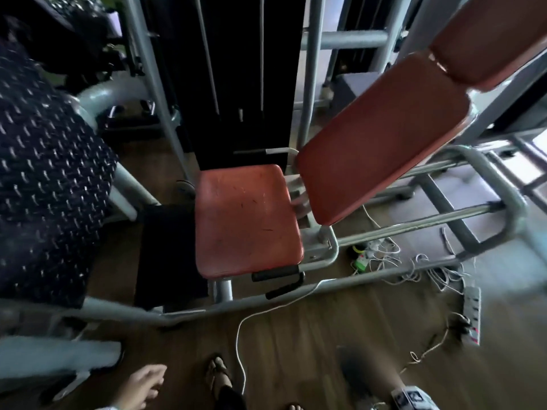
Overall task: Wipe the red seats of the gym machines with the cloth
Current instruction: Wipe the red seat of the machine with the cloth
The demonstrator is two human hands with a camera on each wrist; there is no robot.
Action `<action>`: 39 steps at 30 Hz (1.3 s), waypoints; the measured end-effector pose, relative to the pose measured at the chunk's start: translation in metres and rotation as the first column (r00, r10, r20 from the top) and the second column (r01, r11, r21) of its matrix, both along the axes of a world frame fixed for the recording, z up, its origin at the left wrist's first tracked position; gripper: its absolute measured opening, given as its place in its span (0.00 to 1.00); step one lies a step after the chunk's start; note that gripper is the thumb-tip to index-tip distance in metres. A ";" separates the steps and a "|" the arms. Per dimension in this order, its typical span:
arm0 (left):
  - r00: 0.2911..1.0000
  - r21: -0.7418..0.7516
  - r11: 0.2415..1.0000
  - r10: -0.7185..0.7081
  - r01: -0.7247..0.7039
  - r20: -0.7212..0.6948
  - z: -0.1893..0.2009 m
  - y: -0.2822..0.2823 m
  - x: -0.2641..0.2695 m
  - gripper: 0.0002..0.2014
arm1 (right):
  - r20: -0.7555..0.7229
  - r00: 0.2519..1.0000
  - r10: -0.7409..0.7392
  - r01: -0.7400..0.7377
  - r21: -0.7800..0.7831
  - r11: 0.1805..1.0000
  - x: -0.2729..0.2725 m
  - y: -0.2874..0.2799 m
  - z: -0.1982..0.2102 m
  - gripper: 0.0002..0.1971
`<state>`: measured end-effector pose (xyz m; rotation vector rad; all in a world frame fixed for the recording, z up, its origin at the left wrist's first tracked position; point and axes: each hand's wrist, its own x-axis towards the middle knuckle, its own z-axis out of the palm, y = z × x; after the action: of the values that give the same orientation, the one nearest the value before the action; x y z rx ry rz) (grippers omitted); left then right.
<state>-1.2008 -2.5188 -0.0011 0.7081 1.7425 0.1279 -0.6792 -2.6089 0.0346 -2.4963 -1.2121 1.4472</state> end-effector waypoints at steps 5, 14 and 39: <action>0.993 0.088 0.989 -0.116 0.117 -0.018 0.004 0.110 -0.011 0.08 | 0.001 0.999 -0.042 0.042 0.056 0.998 -0.044 0.083 0.016 0.19; 0.956 0.222 0.931 -0.292 0.288 -0.017 -0.032 0.255 -0.012 0.08 | 0.022 0.994 -0.103 0.091 0.302 0.949 -0.104 0.229 0.009 0.25; 0.958 0.404 0.875 -0.285 0.266 -0.014 -0.118 0.293 0.062 0.33 | 0.377 0.926 0.018 -0.160 0.347 0.924 -0.147 0.329 -0.092 0.22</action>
<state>-1.1392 -2.2253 -0.1194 1.2403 1.5647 0.3102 -0.8264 -2.2795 -0.0570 -2.5244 -1.5057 0.6746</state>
